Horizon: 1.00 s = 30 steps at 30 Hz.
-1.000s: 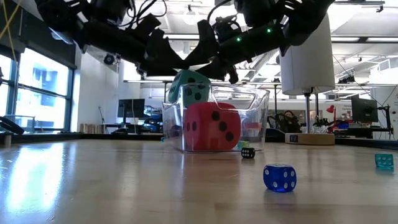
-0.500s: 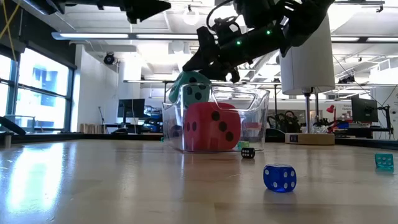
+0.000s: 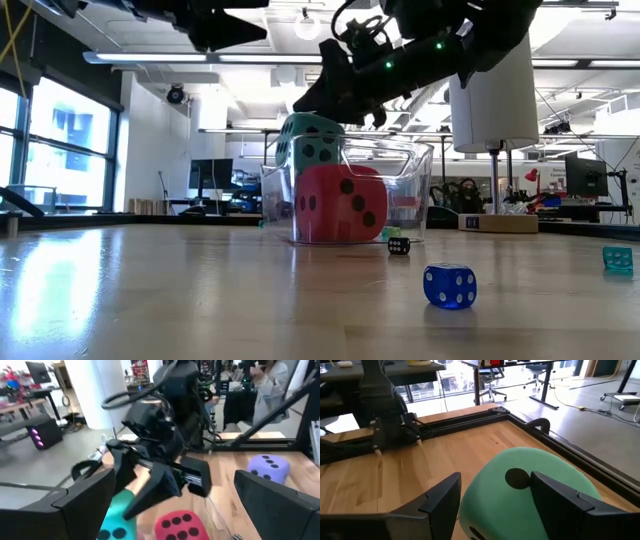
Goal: Pick & Place Dice
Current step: Put the large blue dice into the transparent bin
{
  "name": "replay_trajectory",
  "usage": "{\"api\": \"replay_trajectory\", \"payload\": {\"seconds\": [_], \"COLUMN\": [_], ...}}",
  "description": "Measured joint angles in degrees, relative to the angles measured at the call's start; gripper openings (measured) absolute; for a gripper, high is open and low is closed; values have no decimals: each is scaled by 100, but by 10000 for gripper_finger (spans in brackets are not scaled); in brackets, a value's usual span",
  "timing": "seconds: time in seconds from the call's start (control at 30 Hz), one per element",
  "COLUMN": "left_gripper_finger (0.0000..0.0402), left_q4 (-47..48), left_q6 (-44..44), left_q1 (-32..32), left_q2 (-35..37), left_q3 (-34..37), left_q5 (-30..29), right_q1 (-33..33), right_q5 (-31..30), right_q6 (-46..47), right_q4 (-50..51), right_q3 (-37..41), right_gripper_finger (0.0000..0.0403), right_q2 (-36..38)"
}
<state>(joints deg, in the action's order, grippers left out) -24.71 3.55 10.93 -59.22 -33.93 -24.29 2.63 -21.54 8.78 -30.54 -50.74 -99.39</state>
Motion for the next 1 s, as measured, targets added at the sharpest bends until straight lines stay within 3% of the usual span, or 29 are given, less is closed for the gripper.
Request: {"api": "replay_trajectory", "payload": {"seconds": [0.3,1.0], "left_gripper_finger": [399,399], "left_q4": [34,737], "left_q6": [-59,-470], "left_q1": [137,124], "left_q2": [-58,-68], "left_q3": [0,4], "left_q5": [-2,0], "right_q1": [-122,-383], "right_q5": [-8,-664], "right_q6": [-175,-601], "right_q4": [-58,472], "right_q3": [7,2], "right_gripper_finger": [232,232], "right_q2": [68,422]}}
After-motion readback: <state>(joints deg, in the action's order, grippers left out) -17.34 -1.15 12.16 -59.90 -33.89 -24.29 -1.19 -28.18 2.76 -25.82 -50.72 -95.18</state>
